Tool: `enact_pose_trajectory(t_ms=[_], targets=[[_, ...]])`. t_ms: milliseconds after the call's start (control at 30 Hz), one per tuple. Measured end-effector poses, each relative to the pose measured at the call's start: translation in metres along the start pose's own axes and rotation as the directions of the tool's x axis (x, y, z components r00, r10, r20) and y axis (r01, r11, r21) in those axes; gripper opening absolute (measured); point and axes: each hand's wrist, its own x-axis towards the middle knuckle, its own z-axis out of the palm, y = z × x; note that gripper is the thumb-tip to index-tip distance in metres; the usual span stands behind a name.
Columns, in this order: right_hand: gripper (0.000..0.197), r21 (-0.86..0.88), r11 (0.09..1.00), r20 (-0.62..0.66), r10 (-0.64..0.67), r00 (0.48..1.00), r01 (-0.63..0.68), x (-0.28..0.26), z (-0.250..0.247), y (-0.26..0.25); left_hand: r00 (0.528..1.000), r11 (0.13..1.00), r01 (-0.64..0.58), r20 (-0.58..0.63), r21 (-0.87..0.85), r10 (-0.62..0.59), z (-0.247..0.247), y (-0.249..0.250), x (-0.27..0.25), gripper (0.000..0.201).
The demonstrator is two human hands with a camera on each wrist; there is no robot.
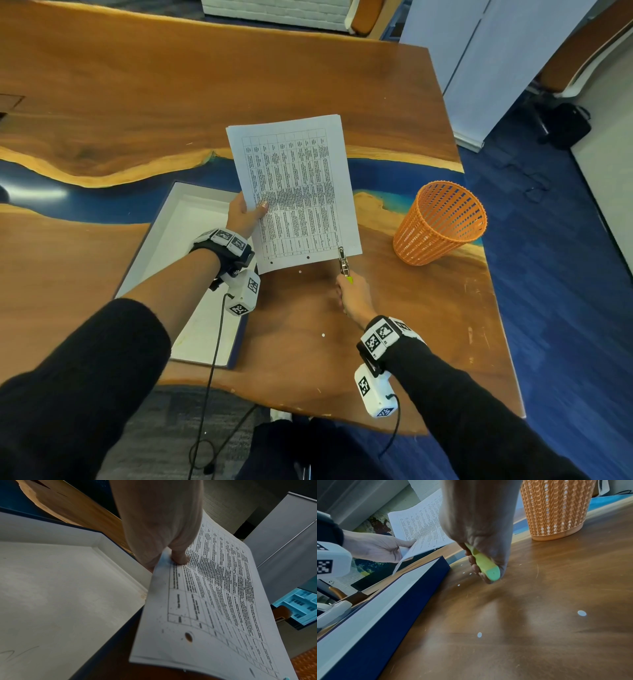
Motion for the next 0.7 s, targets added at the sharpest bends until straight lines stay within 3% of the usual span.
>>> enact_pose_trajectory(t_ms=[467,600,633,700], targets=[[0.012,0.025,0.999,-0.015,0.021,1.000,-0.021,0.0003,-0.0019,-0.0023,1.000,1.000,0.001,0.011,-0.016,0.000,0.0022,0.0004,0.0034,0.041],[0.006,0.043,0.999,-0.010,-0.026,1.000,0.026,-0.0038,-0.0050,-0.0021,1.000,1.000,0.010,0.006,-0.020,-0.010,0.0021,0.0007,0.0037,0.040],[0.008,0.061,0.997,-0.013,-0.037,0.999,0.038,-0.0052,-0.0059,-0.0014,1.000,1.000,0.012,0.004,-0.019,-0.012,0.0019,0.0007,0.0041,0.040],[0.031,0.119,0.991,-0.028,-0.054,0.998,0.057,-0.0071,-0.0069,-0.0006,1.000,1.000,0.014,0.003,-0.013,-0.014,0.0010,0.0003,0.0054,0.039]])
